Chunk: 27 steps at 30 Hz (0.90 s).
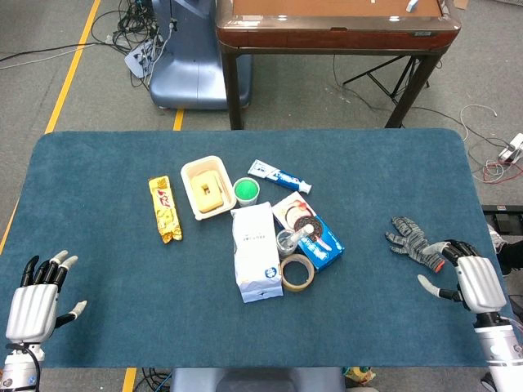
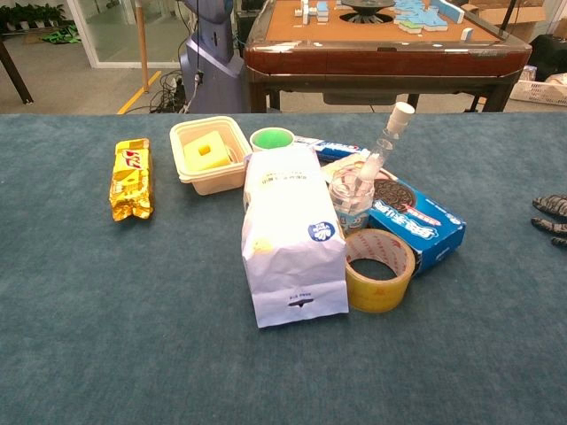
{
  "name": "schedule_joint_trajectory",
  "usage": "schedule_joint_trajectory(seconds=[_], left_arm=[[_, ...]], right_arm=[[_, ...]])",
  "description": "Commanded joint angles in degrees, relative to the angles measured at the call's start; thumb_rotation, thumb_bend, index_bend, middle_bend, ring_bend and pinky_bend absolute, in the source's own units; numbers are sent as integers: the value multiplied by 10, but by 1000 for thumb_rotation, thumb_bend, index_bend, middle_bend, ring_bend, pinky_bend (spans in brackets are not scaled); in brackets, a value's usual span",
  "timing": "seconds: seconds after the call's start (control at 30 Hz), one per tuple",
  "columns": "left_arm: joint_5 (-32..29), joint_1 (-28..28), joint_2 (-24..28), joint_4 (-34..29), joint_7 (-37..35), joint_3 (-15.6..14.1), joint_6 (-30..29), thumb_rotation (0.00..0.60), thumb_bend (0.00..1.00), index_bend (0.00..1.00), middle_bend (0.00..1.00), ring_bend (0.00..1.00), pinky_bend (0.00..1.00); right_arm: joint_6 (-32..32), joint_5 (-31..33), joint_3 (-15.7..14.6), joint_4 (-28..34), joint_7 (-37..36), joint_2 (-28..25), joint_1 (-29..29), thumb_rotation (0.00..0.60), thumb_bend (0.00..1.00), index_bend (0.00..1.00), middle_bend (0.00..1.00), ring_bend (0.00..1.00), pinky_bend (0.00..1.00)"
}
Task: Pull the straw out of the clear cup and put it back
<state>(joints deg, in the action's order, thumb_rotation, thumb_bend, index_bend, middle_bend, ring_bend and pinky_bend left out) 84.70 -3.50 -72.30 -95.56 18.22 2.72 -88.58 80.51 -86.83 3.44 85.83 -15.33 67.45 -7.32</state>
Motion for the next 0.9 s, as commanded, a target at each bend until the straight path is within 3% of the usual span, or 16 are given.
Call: schedule_joint_trajectory(seconds=[0.03, 0.37, 0.6, 0.9], left_arm=[[0, -1, 0, 2, -1, -1, 2, 600, 173, 190, 122, 155, 31], [6, 2, 3, 0, -6, -2, -2, 600, 174, 190, 122, 155, 31], [9, 7, 6, -3, -8, -6, -8, 600, 173, 190, 122, 155, 31], [10, 15, 14, -7, -13, -7, -16, 600, 173, 190, 122, 155, 31]], right_arm=[[-2, 0, -1, 2, 1, 0, -2, 600, 296, 409, 397, 266, 232], [-26, 9, 23, 38, 44, -5, -34, 600, 289, 409, 396, 258, 232], [-100, 35, 48, 84, 56, -7, -90, 600, 289, 409, 356, 176, 227], [-194, 97, 82, 102, 72, 29, -165, 600, 290, 443, 351, 170, 226]])
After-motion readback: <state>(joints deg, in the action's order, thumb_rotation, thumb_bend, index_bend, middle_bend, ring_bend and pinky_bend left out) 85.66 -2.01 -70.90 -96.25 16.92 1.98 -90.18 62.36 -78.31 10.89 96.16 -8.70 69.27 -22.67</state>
